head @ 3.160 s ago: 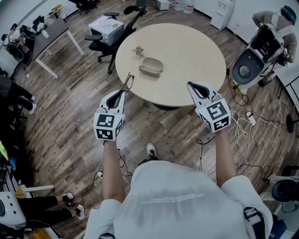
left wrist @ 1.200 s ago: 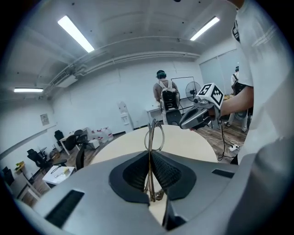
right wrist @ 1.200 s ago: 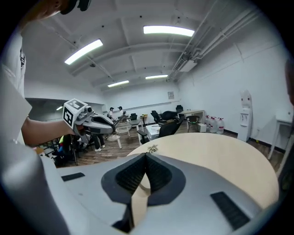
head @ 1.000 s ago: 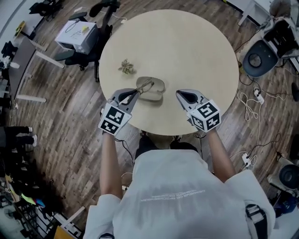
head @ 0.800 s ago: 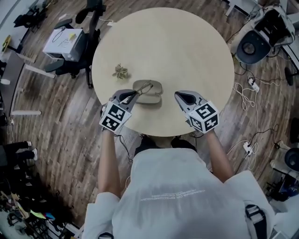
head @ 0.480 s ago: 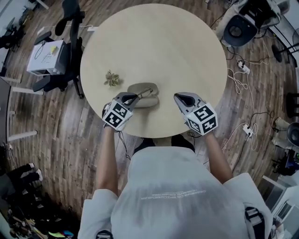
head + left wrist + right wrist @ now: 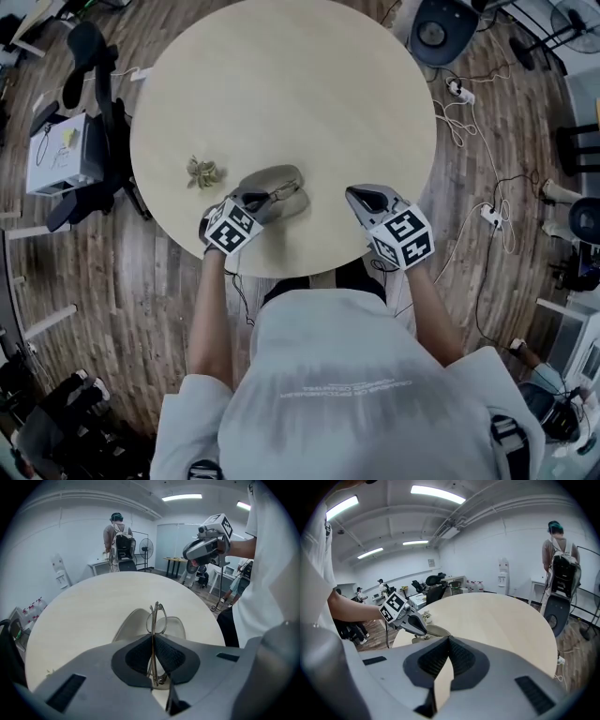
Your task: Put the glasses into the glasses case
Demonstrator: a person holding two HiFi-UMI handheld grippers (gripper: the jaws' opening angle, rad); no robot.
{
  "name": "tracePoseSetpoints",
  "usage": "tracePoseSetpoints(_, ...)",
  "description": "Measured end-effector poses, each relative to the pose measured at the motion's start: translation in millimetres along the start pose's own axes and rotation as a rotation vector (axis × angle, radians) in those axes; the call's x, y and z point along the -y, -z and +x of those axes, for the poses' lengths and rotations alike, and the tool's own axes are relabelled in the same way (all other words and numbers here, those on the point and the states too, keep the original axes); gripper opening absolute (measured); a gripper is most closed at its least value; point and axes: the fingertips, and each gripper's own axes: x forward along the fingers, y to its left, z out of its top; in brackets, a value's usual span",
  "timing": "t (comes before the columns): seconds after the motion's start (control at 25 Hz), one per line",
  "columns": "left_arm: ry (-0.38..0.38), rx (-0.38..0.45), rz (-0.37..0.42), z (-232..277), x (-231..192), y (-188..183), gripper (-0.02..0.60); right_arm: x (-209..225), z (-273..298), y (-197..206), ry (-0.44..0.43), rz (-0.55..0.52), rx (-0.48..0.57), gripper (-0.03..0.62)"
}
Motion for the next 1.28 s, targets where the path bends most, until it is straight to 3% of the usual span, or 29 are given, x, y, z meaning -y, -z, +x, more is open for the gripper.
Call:
tracePoseSetpoints(0.36, 0.109, -0.074, 0.043, 23.3, 20.5, 21.5, 0.025, 7.6, -1.1, 25.5, 0.049, 0.088, -0.029, 0.002)
tracePoseSetpoints(0.8, 0.154, -0.147, 0.134, 41.8, 49.4, 35.8, 0.026, 7.6, 2.9, 33.0, 0.041, 0.111, -0.039, 0.002)
tracePoseSetpoints(1.12, 0.091, -0.133, 0.069, 47.4, 48.3, 39.9, 0.028, 7.4, 3.6, 34.5, 0.009, 0.09, -0.056, 0.002)
tracePoseSetpoints(1.28, 0.072, -0.105, -0.023, 45.6, 44.4, 37.7, 0.05, 15.0, -2.3, 38.4, 0.005, 0.079, -0.066, 0.002)
